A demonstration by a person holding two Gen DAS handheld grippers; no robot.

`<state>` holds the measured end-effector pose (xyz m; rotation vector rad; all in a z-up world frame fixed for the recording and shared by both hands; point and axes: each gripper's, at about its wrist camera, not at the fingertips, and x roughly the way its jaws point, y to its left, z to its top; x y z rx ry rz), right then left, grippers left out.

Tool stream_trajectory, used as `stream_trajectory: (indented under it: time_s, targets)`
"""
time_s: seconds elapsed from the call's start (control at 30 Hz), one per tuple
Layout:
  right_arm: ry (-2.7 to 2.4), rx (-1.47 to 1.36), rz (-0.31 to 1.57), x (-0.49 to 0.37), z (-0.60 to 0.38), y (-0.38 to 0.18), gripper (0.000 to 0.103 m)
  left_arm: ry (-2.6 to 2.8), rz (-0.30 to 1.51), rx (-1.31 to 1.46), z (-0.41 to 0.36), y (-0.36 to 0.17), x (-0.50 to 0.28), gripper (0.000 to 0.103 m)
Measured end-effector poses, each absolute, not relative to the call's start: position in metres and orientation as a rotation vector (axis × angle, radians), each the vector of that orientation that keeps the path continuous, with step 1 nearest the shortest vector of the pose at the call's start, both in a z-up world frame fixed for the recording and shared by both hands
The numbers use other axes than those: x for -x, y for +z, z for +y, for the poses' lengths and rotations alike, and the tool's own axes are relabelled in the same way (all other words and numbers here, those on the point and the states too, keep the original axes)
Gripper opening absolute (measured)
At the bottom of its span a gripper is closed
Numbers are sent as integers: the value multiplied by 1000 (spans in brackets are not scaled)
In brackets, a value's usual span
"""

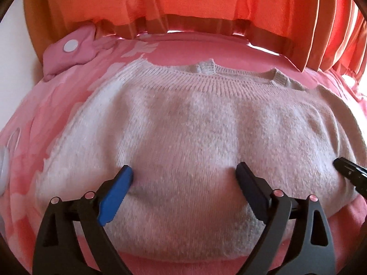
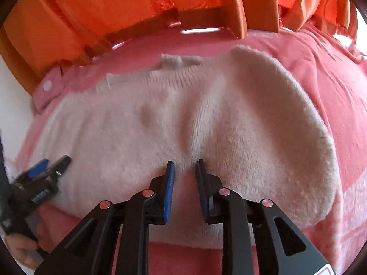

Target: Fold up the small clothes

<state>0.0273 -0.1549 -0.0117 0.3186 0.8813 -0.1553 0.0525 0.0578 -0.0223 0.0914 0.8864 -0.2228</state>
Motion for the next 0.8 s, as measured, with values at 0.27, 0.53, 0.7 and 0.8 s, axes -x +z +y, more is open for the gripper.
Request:
stream_trajectory:
  time_s: [0.27,0.53,0.7,0.8]
  targets:
    - [-143,-252,868,-9,-131,-12,25,-214,864,-86,59,-24,-45,90]
    - [-144,-254,872,-7,-125,-15,28,-219,852,-77,61,-24,-45,90]
    - [-72,-300,705,10,-121,9,29,-207,850,59,92,-12,-35,90]
    - [-8,-275,675,5,-107,13,29,-136,839,153,126,-9,-28,90]
